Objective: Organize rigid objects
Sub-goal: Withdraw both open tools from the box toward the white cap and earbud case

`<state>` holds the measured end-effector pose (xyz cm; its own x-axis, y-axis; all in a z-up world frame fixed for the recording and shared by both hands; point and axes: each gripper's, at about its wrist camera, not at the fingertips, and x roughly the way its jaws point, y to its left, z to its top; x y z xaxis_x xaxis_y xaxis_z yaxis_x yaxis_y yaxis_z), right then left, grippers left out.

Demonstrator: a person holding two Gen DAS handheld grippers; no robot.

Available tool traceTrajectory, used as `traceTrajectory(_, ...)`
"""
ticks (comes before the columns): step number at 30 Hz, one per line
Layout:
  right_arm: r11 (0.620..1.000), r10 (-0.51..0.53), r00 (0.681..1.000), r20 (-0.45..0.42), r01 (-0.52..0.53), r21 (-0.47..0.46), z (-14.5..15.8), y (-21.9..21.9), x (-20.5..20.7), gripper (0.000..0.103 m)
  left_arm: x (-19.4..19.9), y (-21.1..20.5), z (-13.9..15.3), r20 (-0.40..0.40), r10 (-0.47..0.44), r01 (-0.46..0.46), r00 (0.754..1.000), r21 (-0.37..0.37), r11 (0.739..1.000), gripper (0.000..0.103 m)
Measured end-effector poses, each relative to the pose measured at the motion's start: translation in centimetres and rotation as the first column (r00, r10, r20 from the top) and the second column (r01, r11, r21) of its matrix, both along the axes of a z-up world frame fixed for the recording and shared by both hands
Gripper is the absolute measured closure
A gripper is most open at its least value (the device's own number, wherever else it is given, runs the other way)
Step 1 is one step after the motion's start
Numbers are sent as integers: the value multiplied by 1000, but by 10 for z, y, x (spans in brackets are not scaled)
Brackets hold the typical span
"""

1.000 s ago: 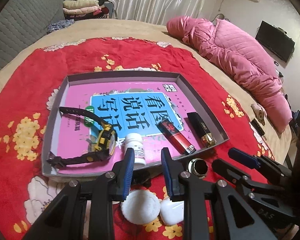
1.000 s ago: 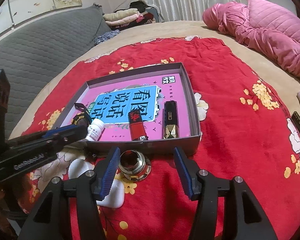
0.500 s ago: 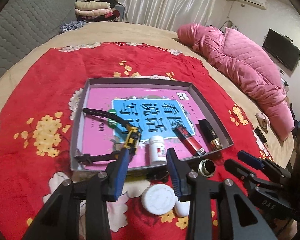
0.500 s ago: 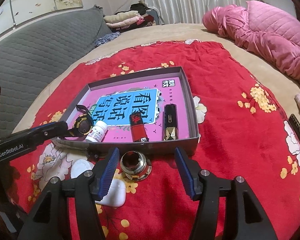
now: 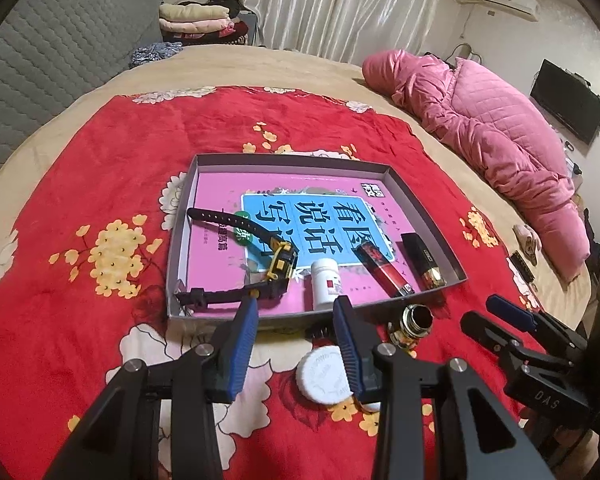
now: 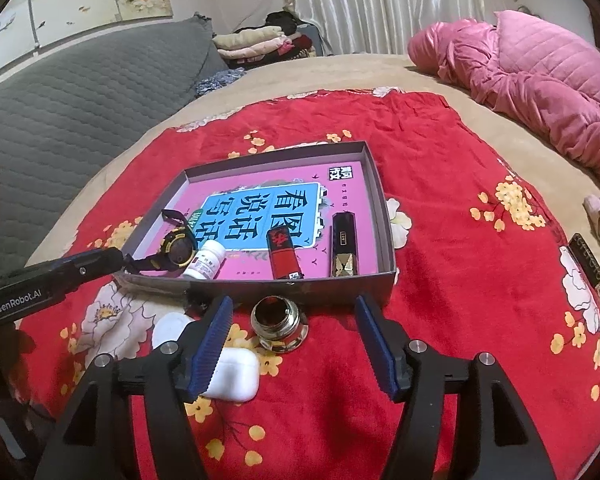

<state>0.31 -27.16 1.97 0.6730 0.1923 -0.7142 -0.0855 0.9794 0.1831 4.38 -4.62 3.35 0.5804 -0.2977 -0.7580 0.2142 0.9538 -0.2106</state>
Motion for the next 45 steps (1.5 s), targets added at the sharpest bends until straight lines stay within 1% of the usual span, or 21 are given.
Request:
traceTrajectory(13,1000,22,1000,-13,-23,-19,1,8,-18,37,-20,-11,-3,-27,-21,22,999,24,999,64)
traceTrajectory(22,998,47,998,-35,-48,-28,-4,19,-30,37,-30,-16,-7,-57,-40,42,998,40,998,64)
traceTrajectory(24,998,56,998,-42,-57,-32,-6,23,-32,36,-31,-17,-8,-64,-48,51,997,43,998,64)
traceTrajectory(26,997,63,997,-50,-65,-36,-9,27,-34,30,-34,-17,-8,-66,-53,56,996,48,997,64)
traceTrajectory(34,994,91,993,-73,-96,-59,-18,41,-40,30,-39,-21,-13,-89,-73,79,993,60,995,64)
traceTrajectory(45,993,90,992,-85,-96,-71,-21,48,-46,29,-47,-23,-15,-101,-90,98,991,75,992,64)
